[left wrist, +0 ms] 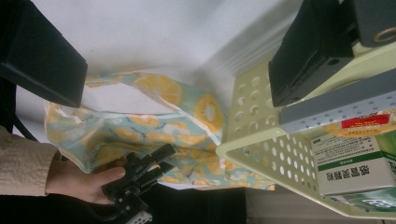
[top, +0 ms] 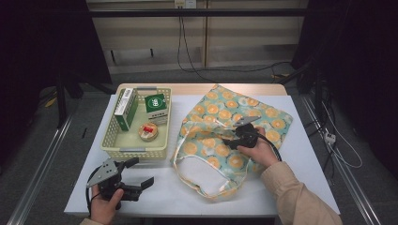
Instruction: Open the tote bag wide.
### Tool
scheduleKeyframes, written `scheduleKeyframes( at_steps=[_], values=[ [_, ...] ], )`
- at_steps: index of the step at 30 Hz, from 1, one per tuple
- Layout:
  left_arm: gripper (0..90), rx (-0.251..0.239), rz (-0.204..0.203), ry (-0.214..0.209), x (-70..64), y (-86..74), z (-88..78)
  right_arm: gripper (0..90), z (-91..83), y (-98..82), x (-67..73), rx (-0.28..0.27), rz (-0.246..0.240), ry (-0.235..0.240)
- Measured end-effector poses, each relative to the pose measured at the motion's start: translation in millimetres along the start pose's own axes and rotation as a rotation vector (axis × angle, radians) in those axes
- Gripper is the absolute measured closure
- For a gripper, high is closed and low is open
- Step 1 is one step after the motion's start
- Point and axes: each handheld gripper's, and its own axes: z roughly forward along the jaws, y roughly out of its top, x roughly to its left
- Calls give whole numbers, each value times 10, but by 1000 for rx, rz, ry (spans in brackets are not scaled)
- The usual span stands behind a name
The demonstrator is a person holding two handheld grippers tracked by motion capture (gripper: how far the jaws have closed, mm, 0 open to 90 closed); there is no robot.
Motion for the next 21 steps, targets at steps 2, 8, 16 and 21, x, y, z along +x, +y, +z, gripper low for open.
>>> scheduleKeyframes(
  at_steps=[2, 8, 16, 21],
  values=[
    [44, -2, 4, -1, -3, 2, -3, 525, -5, -4, -21, -4, 6, -5],
    [44, -1, 2, 1, 2, -1, -9, 698, -17, -33, -105, -26, 27, -15],
    [44, -1, 3, 1, 1, -2, -9, 785, -16, -16, -114, -13, 25, -36],
    [44, -1, 4, 3, 4, -1, -10, 845, -11, -16, -126, -18, 24, -32]
  ],
)
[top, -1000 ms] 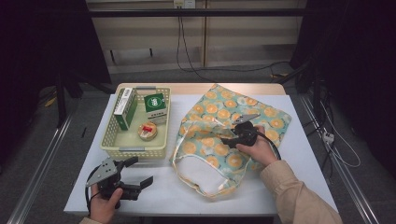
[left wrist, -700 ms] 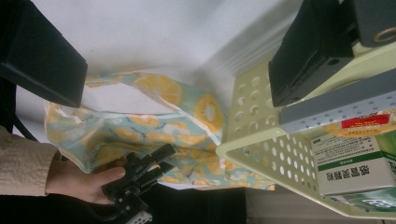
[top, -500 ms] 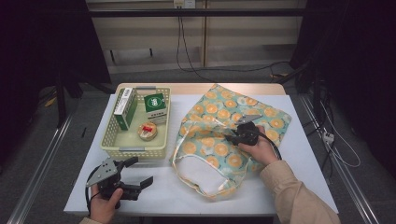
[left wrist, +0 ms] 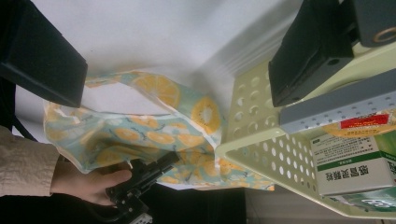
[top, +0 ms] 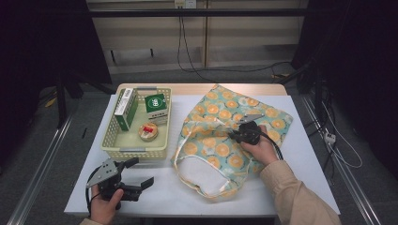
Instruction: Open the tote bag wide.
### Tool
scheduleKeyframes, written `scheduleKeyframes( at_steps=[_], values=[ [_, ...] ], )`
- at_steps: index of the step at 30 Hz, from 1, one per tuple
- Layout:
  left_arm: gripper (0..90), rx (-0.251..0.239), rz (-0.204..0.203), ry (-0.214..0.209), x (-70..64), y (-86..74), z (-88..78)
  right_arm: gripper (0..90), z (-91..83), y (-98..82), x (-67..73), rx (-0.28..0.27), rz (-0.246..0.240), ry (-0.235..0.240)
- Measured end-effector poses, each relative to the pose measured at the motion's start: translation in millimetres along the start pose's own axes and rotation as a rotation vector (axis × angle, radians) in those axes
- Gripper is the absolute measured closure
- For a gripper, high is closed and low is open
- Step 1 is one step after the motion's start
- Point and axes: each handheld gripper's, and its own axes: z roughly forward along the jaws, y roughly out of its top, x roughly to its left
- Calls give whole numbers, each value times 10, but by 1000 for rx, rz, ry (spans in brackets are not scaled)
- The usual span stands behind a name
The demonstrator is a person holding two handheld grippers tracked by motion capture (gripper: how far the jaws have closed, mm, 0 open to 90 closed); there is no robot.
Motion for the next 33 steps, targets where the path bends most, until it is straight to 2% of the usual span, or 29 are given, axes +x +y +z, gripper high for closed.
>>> scheduleKeyframes(
  at_steps=[5, 14, 22, 29, 33],
  values=[
    [44, 0, -1, 1, -1, 1, 1, 896, 3, 4, 2, -1, 20, 8],
    [44, 0, -1, -1, 5, 2, -4, 900, -13, 68, 11, 23, 45, 17],
    [44, -1, -1, -1, 0, 1, 0, 900, -75, 132, -28, -13, 111, 54],
    [44, 1, 0, 0, 1, 0, 3, 900, -127, 221, 19, -33, 112, 82],
    [44, 2, -1, 0, 1, 0, 4, 900, -186, 296, 15, -51, 111, 82]
  ],
)
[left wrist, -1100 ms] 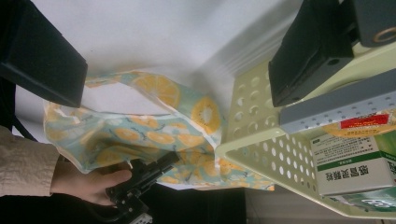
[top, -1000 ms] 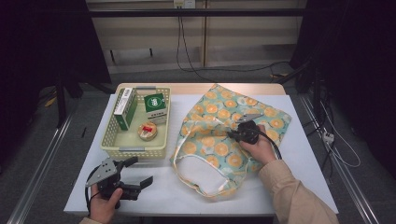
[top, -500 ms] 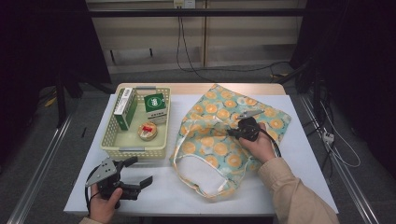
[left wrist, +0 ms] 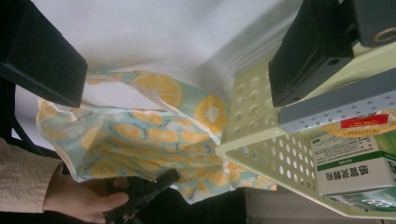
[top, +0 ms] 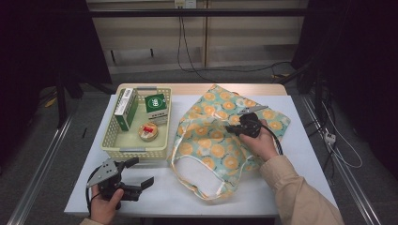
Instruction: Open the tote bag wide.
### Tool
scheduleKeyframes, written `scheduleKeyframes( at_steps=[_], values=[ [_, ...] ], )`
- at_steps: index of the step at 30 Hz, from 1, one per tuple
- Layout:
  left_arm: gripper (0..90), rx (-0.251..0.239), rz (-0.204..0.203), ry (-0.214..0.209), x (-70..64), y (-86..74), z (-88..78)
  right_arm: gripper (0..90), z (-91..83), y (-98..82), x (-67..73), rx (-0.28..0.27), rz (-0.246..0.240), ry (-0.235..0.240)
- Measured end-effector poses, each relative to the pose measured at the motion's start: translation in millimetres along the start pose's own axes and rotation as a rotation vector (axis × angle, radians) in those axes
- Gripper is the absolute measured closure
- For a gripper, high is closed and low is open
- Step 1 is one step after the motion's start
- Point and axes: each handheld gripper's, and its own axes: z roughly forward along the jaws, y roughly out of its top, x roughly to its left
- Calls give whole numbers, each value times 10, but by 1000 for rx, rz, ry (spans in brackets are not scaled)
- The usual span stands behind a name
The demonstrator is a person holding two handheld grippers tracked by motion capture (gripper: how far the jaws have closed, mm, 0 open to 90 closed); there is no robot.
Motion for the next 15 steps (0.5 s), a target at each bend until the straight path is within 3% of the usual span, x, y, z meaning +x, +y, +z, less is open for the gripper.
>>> scheduleKeyframes(
  at_steps=[15],
  values=[
    [44, -2, -4, 0, 8, 1, -5, 900, -125, 227, -50, -28, -4, -16]
  ],
)
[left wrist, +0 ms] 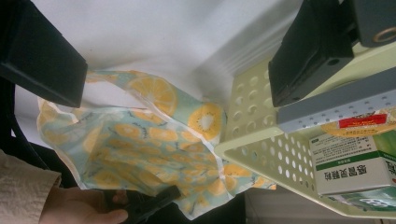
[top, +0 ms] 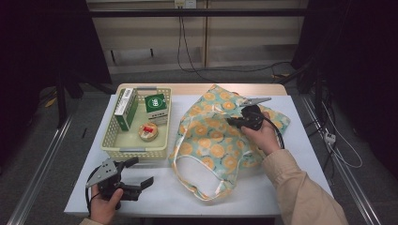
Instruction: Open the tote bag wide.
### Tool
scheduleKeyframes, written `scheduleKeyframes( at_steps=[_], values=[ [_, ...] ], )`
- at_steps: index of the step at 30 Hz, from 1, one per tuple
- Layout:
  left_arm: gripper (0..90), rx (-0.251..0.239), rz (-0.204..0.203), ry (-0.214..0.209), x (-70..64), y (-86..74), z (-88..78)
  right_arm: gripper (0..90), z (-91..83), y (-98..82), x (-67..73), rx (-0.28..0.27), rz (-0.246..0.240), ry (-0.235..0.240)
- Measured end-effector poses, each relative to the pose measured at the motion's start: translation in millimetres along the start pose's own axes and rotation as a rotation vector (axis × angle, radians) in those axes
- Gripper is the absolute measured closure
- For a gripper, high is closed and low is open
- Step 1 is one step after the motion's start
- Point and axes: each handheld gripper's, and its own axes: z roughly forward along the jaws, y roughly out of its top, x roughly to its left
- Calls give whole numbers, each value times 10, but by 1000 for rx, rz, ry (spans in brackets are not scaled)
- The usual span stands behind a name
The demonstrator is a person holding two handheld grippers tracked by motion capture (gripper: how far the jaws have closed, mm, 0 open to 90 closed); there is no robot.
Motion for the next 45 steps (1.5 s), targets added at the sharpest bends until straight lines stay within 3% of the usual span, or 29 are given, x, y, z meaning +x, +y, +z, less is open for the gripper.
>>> scheduleKeyframes(
  at_steps=[23, 45],
  values=[
    [44, 2, -2, -12, -20, 19, 13, 900, -245, 397, -96, -4, -11, -40],
    [40, 19, 5, -38, -82, 146, 73, 900, -358, 483, -74, 31, -28, -17]
  ],
)
